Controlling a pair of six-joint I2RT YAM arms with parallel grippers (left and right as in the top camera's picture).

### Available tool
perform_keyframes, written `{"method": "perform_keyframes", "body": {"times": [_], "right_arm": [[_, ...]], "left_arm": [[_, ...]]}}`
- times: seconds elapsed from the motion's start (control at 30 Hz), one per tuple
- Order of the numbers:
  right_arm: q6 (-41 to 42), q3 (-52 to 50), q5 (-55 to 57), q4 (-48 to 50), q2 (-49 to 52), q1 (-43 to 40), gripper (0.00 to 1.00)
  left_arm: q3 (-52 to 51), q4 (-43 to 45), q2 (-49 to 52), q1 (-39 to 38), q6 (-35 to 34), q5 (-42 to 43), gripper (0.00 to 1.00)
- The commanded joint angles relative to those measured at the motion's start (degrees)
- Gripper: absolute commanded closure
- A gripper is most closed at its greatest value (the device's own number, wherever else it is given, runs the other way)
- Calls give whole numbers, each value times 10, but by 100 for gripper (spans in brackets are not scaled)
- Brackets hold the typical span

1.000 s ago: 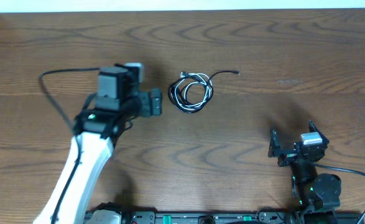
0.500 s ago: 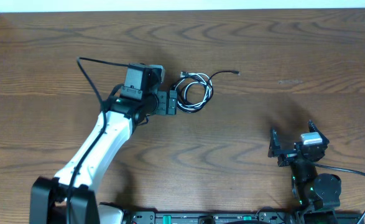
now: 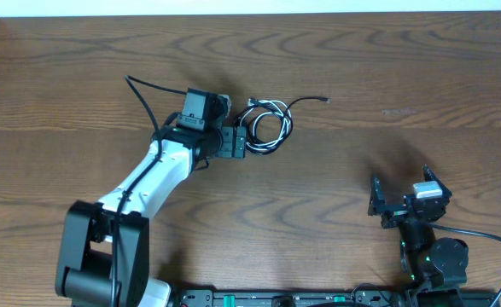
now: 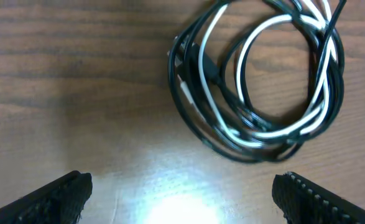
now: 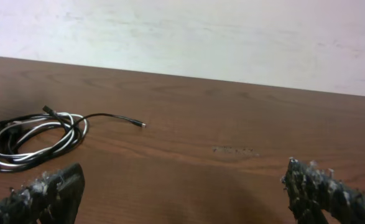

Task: Untangle cables
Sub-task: 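Move the left gripper forward over the black and white cable bundle, then lower the left gripper and pinch a black cable strand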

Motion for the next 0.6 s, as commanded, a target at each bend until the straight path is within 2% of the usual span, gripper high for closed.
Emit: {"method": "perform_keyframes", "body": {"times": [0.0, 0.43, 0.57], "right_arm": [[-5, -1, -3, -3, -3, 6, 1], [-5, -1, -3, -3, -3, 6, 1], [-5, -1, -3, -3, -3, 6, 1]], "left_arm": [[10, 17, 17, 0, 1, -5, 2], [10, 89, 56, -9, -44, -1, 1], [10, 127, 70, -10, -71, -8, 4]]}}
